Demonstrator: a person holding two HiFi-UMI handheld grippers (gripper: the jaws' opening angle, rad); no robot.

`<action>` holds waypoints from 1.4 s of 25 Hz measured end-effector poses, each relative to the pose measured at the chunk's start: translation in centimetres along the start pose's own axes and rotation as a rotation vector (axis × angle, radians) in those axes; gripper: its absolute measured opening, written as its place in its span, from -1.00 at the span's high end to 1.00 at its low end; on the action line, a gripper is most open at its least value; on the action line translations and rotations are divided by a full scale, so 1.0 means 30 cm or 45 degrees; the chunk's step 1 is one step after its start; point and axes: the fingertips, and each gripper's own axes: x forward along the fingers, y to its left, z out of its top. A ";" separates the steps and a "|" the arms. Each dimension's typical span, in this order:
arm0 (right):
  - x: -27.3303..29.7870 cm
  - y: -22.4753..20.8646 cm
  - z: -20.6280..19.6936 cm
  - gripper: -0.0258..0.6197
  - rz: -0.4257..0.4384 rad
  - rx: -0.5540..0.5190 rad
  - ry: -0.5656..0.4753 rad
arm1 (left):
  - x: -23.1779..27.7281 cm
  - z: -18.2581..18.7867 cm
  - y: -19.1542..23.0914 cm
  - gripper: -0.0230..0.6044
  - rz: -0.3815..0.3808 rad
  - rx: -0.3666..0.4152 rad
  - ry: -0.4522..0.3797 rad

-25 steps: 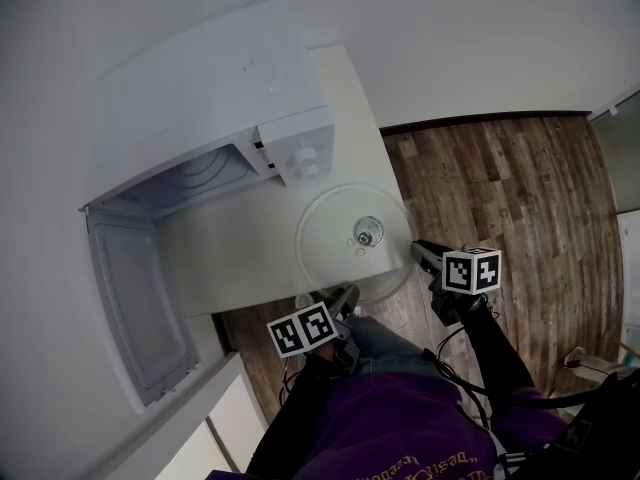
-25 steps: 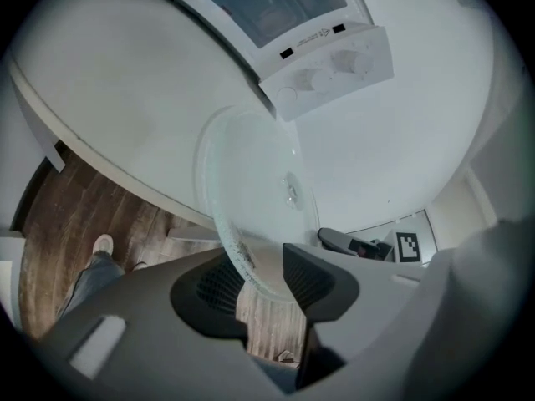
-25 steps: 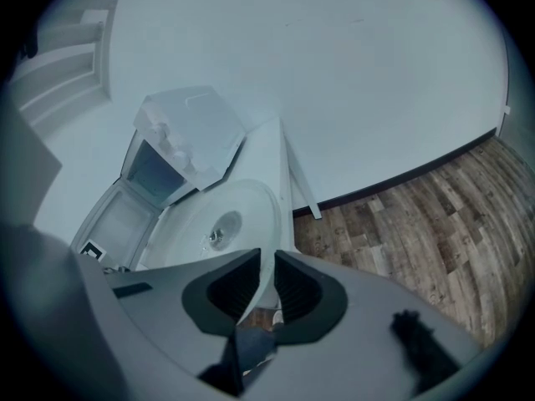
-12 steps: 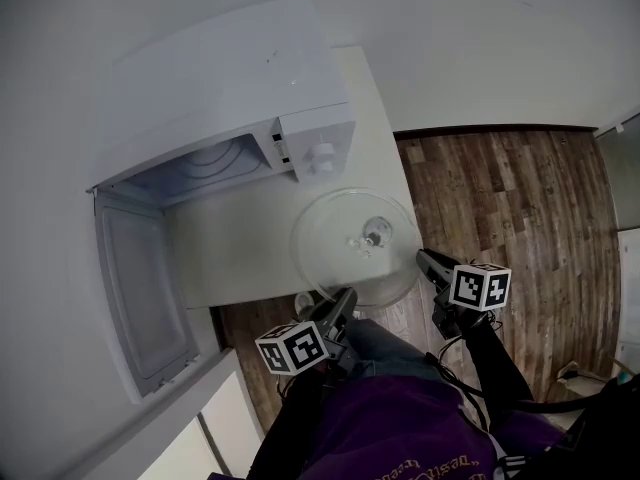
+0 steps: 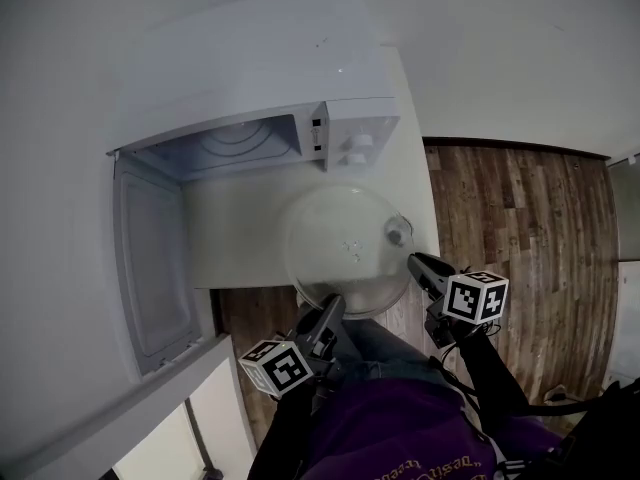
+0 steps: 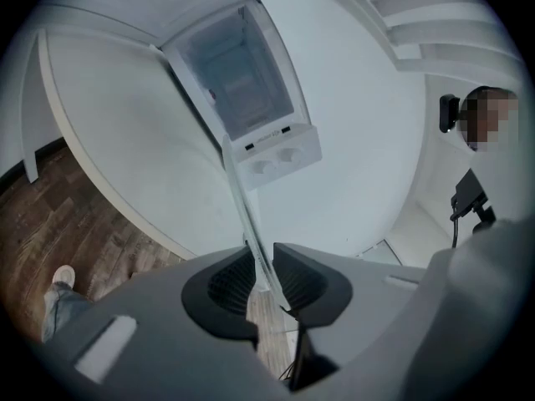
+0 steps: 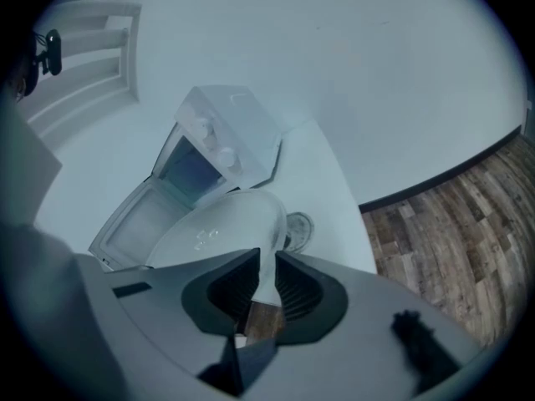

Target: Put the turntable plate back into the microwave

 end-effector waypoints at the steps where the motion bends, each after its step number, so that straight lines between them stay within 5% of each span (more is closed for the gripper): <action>1: 0.015 0.025 0.009 0.73 0.019 -0.020 0.003 | -0.021 0.015 -0.001 0.68 0.006 -0.007 -0.037; 8: 0.146 0.201 0.049 0.73 0.148 -0.172 0.026 | -0.166 0.127 0.016 0.69 0.045 -0.068 -0.311; 19: 0.302 0.404 0.155 0.73 0.232 -0.373 -0.014 | -0.277 0.324 0.030 0.73 -0.036 -0.165 -0.644; 28: 0.378 0.520 0.262 0.73 0.035 -0.791 -0.137 | -0.283 0.452 0.075 0.70 -0.183 -0.333 -0.819; 35: 0.352 0.593 0.294 0.73 -0.035 -0.815 -0.241 | -0.231 0.566 0.118 0.69 -0.254 -0.397 -0.891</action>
